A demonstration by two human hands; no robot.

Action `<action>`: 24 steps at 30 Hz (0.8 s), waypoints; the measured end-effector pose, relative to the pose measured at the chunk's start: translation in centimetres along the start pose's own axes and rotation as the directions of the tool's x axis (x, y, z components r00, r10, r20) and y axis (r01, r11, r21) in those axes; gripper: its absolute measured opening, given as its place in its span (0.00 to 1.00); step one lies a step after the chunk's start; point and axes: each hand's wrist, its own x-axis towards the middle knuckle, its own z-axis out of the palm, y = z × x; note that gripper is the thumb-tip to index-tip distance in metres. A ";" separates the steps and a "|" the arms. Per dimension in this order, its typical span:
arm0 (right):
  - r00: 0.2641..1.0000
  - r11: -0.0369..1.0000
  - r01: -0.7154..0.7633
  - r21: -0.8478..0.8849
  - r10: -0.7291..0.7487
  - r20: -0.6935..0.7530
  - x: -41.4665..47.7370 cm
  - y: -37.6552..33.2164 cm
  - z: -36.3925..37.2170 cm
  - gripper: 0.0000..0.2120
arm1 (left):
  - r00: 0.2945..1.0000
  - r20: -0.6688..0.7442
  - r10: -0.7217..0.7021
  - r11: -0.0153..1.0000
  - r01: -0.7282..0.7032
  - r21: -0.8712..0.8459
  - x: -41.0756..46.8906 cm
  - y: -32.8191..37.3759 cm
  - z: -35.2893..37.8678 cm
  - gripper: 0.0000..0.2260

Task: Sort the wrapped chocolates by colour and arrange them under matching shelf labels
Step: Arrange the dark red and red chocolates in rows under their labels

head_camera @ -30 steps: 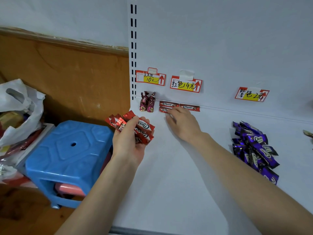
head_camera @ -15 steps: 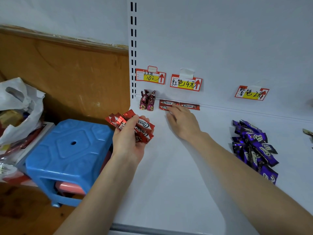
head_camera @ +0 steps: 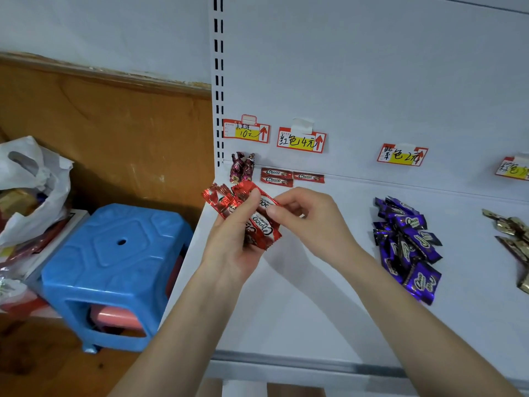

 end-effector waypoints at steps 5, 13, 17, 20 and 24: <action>0.998 0.996 -0.054 0.068 0.051 0.045 -0.9 -0.3 -1.5 0.07 | 1.000 -0.005 -0.002 1.000 0.002 -0.014 -0.8 -0.2 0.2 0.17; 0.989 0.989 -0.118 0.093 0.110 0.096 -0.9 0.2 -3.2 0.07 | 0.998 -0.050 0.048 0.984 -0.038 0.176 -0.5 -0.6 0.6 0.09; 0.984 0.993 -0.101 0.060 0.091 0.150 0.1 0.2 -3.8 0.06 | 0.997 -0.017 0.075 0.925 -0.063 0.374 0.0 -1.2 1.1 0.08; 0.977 0.960 -0.215 0.181 0.209 0.051 1.4 1.5 -4.3 0.06 | 0.996 -0.066 0.055 0.941 -0.029 0.337 0.7 -1.2 1.2 0.05; 0.884 0.807 -0.311 0.502 0.440 -0.159 3.9 4.6 -5.3 0.11 | 0.988 -0.155 0.002 0.968 0.037 0.247 1.4 -0.7 0.7 0.08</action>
